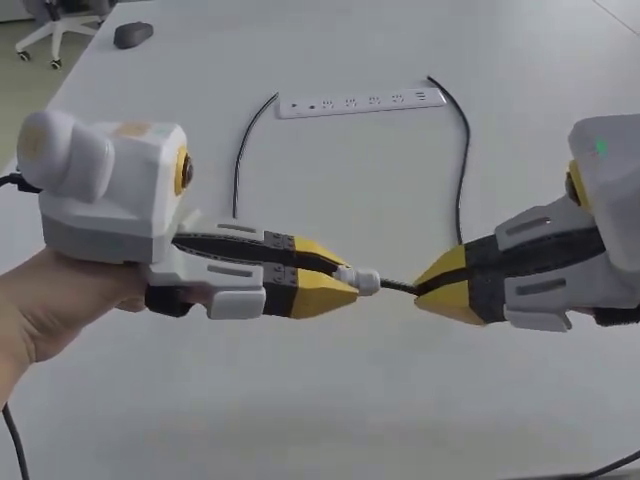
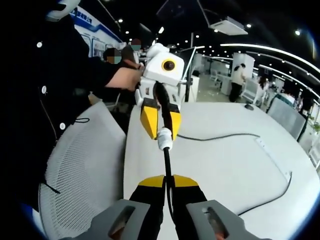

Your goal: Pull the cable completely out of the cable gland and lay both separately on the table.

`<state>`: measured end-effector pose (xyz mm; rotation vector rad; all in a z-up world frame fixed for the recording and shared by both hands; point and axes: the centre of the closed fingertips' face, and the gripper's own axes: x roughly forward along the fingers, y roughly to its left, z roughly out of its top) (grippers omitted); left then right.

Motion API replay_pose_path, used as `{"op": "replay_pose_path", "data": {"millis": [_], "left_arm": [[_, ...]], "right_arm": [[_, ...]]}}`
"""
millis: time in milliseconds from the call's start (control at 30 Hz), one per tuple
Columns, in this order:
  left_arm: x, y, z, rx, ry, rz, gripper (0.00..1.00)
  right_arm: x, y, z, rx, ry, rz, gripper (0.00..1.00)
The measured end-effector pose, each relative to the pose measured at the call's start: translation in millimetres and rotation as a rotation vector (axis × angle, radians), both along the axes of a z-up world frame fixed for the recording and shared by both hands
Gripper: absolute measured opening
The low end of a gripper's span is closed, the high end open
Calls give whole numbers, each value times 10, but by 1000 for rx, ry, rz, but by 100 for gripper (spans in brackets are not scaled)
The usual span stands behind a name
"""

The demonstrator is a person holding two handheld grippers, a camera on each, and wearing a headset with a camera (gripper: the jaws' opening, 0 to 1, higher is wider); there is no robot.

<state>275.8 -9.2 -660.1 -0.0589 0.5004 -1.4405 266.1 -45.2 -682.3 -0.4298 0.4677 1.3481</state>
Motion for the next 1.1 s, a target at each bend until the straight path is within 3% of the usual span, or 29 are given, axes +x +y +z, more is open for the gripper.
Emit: {"op": "replay_pose_path", "data": {"millis": [167,433,900,1100], "left_arm": [[27,9,29,-15,8,16,15],[41,38,4,-1,7,22,15],[-1,-37,-21,5,9,16,15],[1,-57,-37,11,10,20,15]], "right_arm": [[16,-136,-53,3,13,-51,0],[54,-402,-208,-41,25,-120,0],[121,-654,-350,-84,63,-231,0],[161,-851,-458,-100,118,-314,0]]}}
